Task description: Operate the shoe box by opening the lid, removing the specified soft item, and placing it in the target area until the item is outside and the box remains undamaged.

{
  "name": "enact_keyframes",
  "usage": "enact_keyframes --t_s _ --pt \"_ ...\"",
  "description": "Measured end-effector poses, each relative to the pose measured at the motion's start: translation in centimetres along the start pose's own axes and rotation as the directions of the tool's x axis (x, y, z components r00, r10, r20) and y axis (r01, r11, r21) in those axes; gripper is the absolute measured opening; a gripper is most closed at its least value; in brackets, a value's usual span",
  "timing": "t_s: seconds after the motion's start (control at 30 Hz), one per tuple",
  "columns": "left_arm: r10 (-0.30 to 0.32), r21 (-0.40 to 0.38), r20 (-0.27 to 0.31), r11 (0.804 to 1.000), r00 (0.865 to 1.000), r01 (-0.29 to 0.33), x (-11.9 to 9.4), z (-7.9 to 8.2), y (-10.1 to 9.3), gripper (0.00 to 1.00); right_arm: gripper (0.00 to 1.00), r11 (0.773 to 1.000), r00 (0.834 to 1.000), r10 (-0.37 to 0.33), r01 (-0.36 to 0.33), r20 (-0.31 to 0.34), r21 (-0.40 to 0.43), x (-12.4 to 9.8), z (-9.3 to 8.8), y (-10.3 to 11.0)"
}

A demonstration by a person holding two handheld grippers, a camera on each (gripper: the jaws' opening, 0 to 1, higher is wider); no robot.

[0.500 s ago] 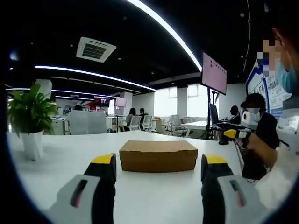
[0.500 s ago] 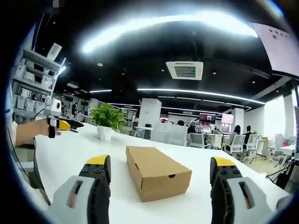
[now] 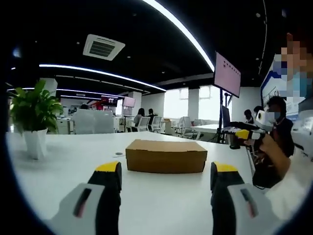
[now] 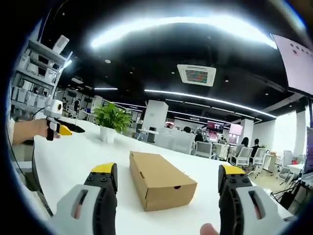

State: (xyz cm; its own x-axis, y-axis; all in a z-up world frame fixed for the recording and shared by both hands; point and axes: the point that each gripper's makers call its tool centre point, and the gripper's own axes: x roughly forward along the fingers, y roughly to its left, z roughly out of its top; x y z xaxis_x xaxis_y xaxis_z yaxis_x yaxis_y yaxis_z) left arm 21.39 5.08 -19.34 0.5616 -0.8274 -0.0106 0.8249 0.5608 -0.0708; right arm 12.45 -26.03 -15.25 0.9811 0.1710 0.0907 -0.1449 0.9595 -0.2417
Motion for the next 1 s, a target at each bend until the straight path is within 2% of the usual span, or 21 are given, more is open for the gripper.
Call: enact_keyframes --t_s 0.1,0.27,0.37,0.4,0.5,0.67,0.8,0.9,1.0 --pt "0.02 0.004 -0.019 1.0 1.0 -0.02 0.2 -0.2 0.5 0.78 0.87 0.999 1.0 0.029 -0.029 0.005 0.033 0.2 -0.4 0.6" --pt "0.025 0.022 -0.003 0.999 1.0 -0.025 0.1 0.4 0.2 0.81 0.85 0.998 0.999 0.049 -0.05 0.01 0.05 0.2 -0.7 1.2" --pt "0.055 0.015 0.035 0.998 0.998 -0.056 0.1 0.6 0.7 0.82 0.86 0.997 0.999 0.039 -0.04 0.015 0.061 0.1 -0.7 0.9" --pt "0.053 0.005 0.035 0.999 0.998 -0.053 0.2 0.3 0.8 0.82 0.86 0.998 1.0 0.017 -0.017 -0.006 0.06 0.0 -1.1 0.5" --pt "0.058 -0.019 -0.01 0.998 0.998 -0.058 0.8 -0.6 1.1 0.9 0.88 0.998 1.0 0.025 -0.025 0.005 0.057 -0.5 -0.7 0.3" --pt "0.048 0.023 -0.001 0.999 0.999 -0.048 1.0 0.5 0.5 0.94 0.93 0.996 0.999 -0.035 0.032 0.03 0.088 -0.8 -0.3 -1.0" --pt "0.041 0.04 0.012 0.998 0.999 -0.041 0.6 1.2 0.3 0.97 1.0 0.994 0.999 -0.038 0.035 0.029 0.105 -0.7 -0.6 -1.0" --pt "0.033 0.045 0.032 0.998 0.999 -0.034 0.3 1.4 0.3 0.91 1.0 0.995 0.999 -0.036 0.034 0.019 0.097 -0.6 -0.7 -0.8" --pt "0.039 0.038 0.008 0.998 0.999 -0.04 0.4 1.0 0.5 0.96 1.0 0.996 0.998 -0.036 0.033 0.044 0.078 -0.6 -0.4 -0.4"
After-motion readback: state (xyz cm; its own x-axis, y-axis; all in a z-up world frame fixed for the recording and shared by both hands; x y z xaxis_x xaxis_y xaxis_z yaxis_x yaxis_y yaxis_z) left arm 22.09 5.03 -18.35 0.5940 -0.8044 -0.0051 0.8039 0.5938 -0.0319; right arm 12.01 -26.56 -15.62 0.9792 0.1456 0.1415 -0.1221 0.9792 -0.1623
